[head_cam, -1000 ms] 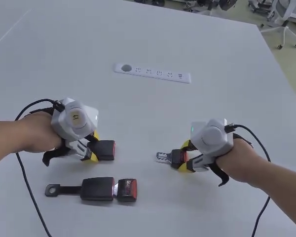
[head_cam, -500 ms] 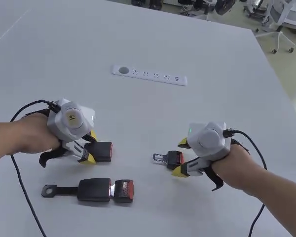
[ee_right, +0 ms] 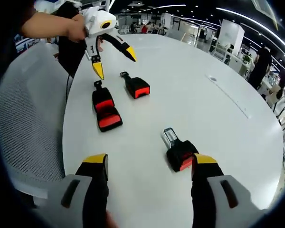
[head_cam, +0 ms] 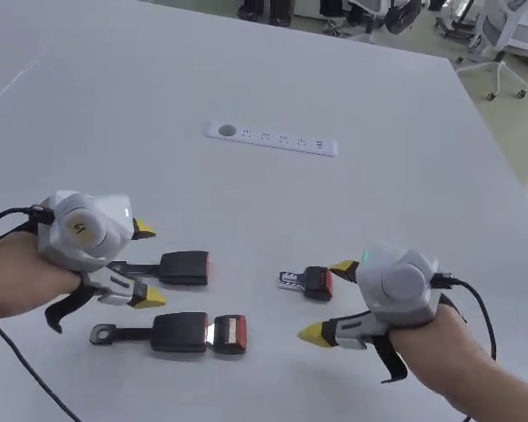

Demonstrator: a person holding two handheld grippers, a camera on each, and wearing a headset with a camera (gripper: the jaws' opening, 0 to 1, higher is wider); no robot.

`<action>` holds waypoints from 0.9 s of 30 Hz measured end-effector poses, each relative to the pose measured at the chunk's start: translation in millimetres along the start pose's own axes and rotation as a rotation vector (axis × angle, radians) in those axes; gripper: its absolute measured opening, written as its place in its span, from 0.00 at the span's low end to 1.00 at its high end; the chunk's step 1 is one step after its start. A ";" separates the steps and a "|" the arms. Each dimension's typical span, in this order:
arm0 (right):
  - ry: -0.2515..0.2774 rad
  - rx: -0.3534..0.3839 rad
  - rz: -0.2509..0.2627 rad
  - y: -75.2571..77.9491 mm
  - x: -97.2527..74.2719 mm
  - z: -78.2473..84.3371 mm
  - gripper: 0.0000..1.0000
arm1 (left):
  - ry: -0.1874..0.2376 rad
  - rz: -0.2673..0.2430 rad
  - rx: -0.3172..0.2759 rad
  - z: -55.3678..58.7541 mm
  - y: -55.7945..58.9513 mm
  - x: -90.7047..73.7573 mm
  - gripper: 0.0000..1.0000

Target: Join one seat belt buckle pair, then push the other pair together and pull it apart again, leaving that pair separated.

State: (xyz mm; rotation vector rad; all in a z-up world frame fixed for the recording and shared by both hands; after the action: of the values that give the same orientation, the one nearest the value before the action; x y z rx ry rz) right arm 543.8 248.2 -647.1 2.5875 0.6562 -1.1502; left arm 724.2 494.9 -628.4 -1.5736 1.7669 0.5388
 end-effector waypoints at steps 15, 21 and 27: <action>0.063 0.144 0.084 -20.8 -36.9 18.8 0.92 | -0.041 -0.080 -0.170 41.9 42.3 -56.3 1.00; 0.080 0.165 0.121 -20.4 -40.2 21.1 1.00 | -0.055 -0.105 -0.202 49.0 45.0 -64.5 1.00; 0.106 0.200 0.119 -20.9 -42.7 19.8 1.00 | -0.047 -0.116 -0.237 54.7 47.4 -65.6 1.00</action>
State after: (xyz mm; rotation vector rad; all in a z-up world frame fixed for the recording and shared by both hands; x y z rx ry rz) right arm 495.7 245.9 -628.9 2.8273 0.4193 -1.0981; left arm 691.4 586.9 -623.8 -1.7970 1.6115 0.7447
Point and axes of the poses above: the centre of the closed fingertips' face, and the gripper's own axes: x roughly forward along the fingers, y roughly to its right, z roughly out of its underside, the point moved 7 cm from there along -x, roughly backward along the fingers, and after that the axes turned 3 degrees about x, right-handed, at the moved point
